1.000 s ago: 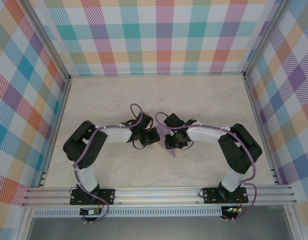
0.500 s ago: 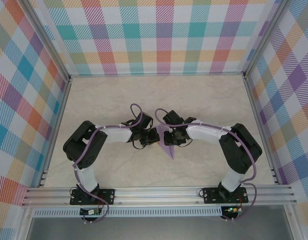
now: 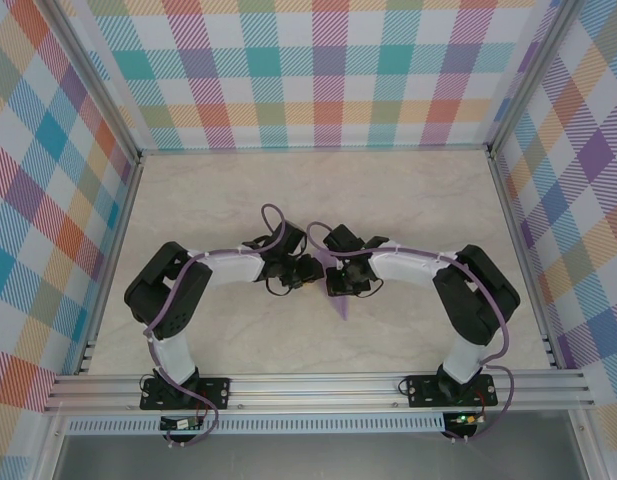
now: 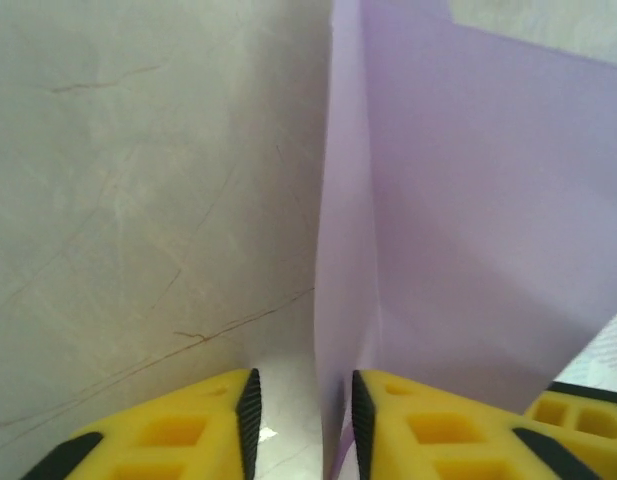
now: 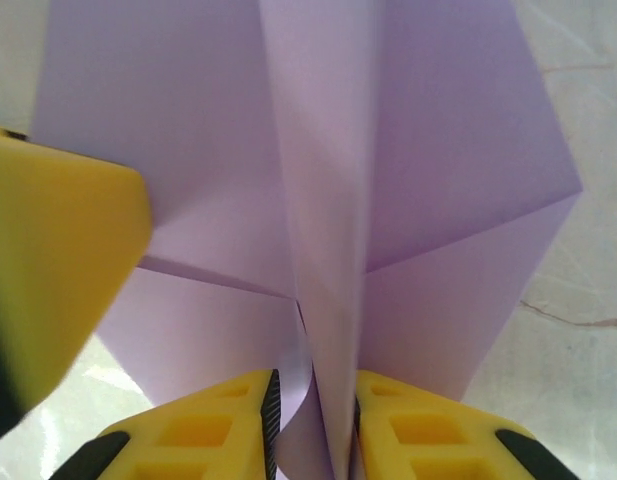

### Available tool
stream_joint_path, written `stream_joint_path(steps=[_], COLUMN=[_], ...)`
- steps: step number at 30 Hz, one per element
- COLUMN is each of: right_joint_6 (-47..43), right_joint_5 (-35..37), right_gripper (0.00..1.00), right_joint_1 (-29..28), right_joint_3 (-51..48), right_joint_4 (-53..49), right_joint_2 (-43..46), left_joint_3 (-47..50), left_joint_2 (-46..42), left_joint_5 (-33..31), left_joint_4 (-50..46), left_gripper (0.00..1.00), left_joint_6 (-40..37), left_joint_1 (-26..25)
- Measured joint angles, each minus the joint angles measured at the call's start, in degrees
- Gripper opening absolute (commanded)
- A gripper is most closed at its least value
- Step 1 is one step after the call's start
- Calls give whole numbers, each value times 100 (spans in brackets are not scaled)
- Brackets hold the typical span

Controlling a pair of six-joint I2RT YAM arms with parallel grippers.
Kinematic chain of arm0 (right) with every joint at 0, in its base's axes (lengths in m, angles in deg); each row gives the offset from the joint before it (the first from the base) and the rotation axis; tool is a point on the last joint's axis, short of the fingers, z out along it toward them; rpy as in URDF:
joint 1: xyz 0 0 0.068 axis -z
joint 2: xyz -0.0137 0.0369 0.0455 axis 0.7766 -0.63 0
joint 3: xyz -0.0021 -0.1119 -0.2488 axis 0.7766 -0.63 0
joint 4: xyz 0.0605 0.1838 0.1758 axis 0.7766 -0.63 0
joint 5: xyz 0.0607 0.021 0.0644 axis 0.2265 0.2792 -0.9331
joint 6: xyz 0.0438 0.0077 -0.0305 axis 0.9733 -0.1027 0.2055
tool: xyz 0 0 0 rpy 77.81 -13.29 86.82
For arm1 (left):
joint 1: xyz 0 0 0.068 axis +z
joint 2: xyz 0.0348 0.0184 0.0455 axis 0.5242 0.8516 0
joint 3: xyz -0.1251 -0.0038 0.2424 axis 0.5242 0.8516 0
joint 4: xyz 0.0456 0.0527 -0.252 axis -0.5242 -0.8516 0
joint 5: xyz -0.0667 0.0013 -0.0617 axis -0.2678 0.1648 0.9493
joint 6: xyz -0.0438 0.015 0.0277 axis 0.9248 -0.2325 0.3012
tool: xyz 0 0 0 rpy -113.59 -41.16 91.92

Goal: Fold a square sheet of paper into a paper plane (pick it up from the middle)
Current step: Move the paper plane to the top-center of the table.

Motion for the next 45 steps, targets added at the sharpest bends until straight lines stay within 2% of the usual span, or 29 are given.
stream_joint_path(steps=[6, 8, 10, 14, 17, 26, 35, 45], right_joint_6=[7, 26, 70, 170, 177, 46, -365, -501], right_joint_5=[162, 240, 363, 675, 894, 1056, 1054, 1054], right_gripper=[13, 10, 9, 9, 8, 10, 16, 22], right_joint_1=[-4, -4, -4, -4, -4, 420, 970, 1021], right_joint_3=[2, 20, 79, 354, 680, 2173, 3759, 4249], right_joint_4=[-136, -203, -295, -514, -656, -870, -1117, -1360], right_joint_2=[-9, -9, -11, -33, -140, -1235, -2461, -2909], left_joint_3=[-42, -42, -42, -33, 31, 431, 542, 542], left_joint_2=[-522, -767, -1019, -1482, -1727, -1939, -2059, -2059], left_joint_5=[-291, -494, -732, -1231, -1491, -1851, -1908, -1908], left_joint_4=[-433, -634, -896, -1375, -1582, -1943, -2085, -2087], left_gripper=[53, 64, 73, 84, 99, 100, 100, 100], left_joint_6=[-55, -55, -68, -85, -129, -105, -107, -107], left_joint_1=[243, 372, 472, 636, 752, 911, 922, 922])
